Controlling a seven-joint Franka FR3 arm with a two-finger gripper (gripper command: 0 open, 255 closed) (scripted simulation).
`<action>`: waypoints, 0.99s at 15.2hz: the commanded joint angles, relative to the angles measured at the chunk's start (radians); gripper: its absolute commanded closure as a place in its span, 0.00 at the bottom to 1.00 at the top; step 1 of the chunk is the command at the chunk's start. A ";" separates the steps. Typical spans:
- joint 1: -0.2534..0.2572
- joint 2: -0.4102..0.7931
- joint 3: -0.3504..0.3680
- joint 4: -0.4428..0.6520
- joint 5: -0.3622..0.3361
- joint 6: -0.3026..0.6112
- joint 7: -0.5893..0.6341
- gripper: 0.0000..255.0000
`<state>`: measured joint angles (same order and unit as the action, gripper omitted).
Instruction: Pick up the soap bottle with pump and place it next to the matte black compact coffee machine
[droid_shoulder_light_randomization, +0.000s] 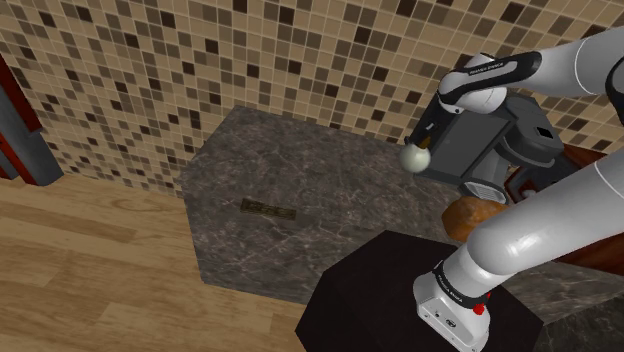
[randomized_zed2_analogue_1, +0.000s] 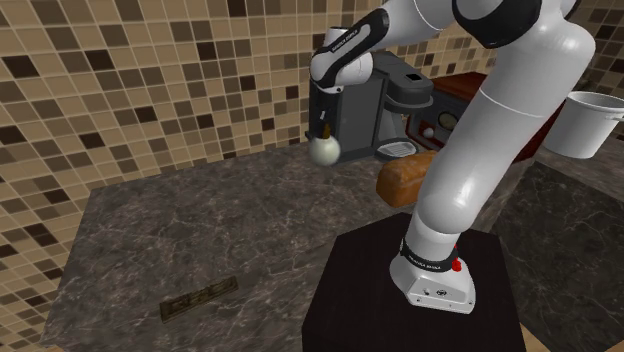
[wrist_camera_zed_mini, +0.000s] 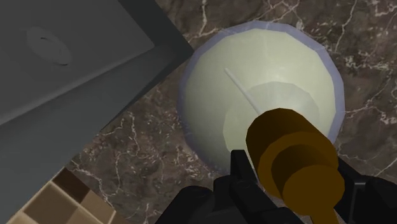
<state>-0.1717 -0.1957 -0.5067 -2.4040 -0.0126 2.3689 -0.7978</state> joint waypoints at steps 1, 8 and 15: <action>0.003 0.016 -0.004 -0.016 0.011 0.032 -0.009 1.00; 0.017 0.087 -0.020 -0.055 0.066 0.132 -0.055 1.00; 0.024 0.132 -0.026 -0.071 0.111 0.186 -0.091 1.00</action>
<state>-0.1469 -0.0653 -0.5319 -2.4738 0.0967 2.5526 -0.8875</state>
